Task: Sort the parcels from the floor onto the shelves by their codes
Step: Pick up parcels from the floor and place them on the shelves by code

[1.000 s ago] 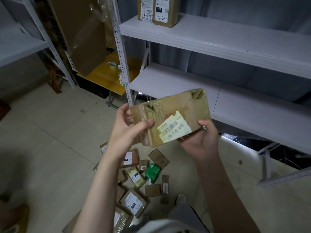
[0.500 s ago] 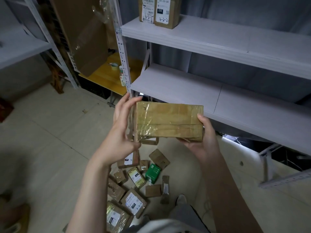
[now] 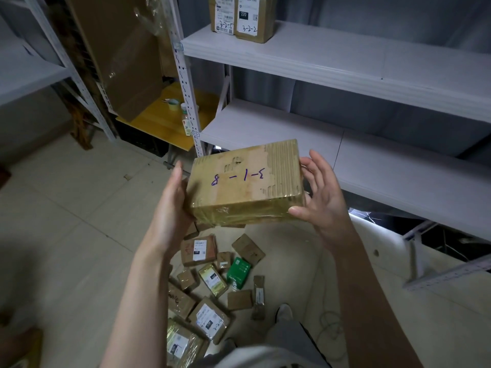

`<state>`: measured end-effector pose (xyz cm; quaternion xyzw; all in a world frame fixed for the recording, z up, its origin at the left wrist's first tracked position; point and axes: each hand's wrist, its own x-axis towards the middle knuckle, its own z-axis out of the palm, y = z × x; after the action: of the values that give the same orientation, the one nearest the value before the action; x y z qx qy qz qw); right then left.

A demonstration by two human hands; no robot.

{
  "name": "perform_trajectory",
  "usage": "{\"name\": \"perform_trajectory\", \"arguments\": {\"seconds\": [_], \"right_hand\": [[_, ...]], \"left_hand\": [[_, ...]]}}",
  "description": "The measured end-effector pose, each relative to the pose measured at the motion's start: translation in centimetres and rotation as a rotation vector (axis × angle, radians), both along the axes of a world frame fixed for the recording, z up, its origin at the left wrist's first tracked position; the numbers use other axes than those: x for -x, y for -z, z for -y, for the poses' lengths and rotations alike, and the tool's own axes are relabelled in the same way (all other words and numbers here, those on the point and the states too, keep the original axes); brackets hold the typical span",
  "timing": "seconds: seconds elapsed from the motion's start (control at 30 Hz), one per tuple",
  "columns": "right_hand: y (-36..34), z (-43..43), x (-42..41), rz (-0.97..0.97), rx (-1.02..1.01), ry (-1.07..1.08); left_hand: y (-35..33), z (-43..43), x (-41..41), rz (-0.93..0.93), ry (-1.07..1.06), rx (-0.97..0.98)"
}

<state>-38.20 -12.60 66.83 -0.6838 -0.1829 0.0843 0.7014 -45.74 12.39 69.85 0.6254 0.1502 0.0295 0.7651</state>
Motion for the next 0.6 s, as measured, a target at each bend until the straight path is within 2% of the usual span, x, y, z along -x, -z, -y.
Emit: {"name": "perform_trajectory", "arguments": {"seconds": [0.2, 0.33, 0.4, 0.5, 0.6], "right_hand": [[0.1, 0.2, -0.3, 0.054, 0.237, -0.048], [0.4, -1.2, -0.1, 0.073, 0.231, 0.009], [0.6, -2.5, 0.4, 0.055, 0.182, 0.069], [0.6, -5.0, 1.4, 0.058, 0.117, 0.205], [0.8, -7.7, 2.5, 0.177, 0.107, 0.352]], "left_hand": [[0.2, -1.8, -0.1, 0.009, -0.1, -0.076], [0.0, -1.4, -0.4, 0.027, -0.261, 0.044], [0.2, -0.9, -0.6, -0.051, -0.387, 0.048], [0.0, 0.4, -0.4, -0.232, -0.316, 0.035], [0.1, 1.7, -0.5, -0.264, -0.142, 0.175]]}}
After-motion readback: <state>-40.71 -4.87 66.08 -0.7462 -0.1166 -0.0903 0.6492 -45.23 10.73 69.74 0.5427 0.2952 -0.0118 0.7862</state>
